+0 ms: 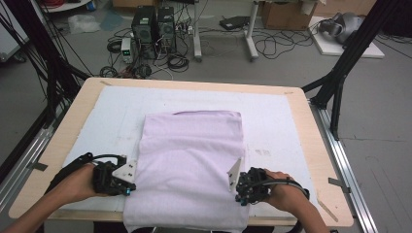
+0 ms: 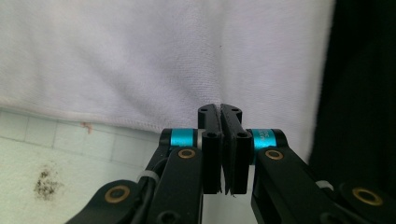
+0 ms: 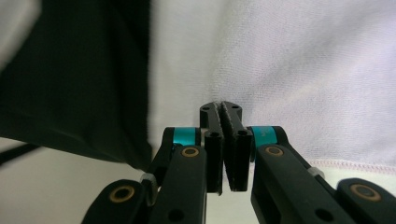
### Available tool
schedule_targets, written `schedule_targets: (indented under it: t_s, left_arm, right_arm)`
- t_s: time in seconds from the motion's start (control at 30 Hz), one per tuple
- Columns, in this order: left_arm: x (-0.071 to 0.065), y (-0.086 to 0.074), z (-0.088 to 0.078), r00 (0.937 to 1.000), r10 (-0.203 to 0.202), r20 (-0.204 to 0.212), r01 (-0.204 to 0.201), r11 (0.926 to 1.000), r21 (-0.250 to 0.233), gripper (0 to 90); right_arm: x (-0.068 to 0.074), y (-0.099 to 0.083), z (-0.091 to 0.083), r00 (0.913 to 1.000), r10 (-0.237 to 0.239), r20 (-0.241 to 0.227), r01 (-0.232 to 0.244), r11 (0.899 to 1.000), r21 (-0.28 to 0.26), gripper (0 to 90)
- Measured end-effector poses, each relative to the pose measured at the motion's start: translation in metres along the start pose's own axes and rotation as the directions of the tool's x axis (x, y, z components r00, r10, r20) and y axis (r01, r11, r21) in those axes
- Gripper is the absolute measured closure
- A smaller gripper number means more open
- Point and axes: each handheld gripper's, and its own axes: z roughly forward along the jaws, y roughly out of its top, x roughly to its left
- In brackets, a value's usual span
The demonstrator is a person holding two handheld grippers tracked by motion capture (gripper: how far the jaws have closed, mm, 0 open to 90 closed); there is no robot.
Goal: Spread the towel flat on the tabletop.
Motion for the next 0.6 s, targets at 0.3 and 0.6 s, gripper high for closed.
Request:
schedule_targets:
  t_s: [0.3,0.6]
  left_arm:
    - [-0.019,-0.008,-0.015,1.0000,-0.003,0.003,0.003,0.9948,-0.101,58.0]
    - [0.017,0.008,0.028,0.9976,-0.042,-0.055,0.043,0.9988,0.023,54.7]
  right_arm:
    - [0.018,-0.029,-0.016,0.9989,0.035,-0.031,-0.039,0.989,-0.141,62.7]
    - [-0.014,-0.004,0.013,0.9877,0.088,0.130,-0.090,0.996,0.013,61.1]
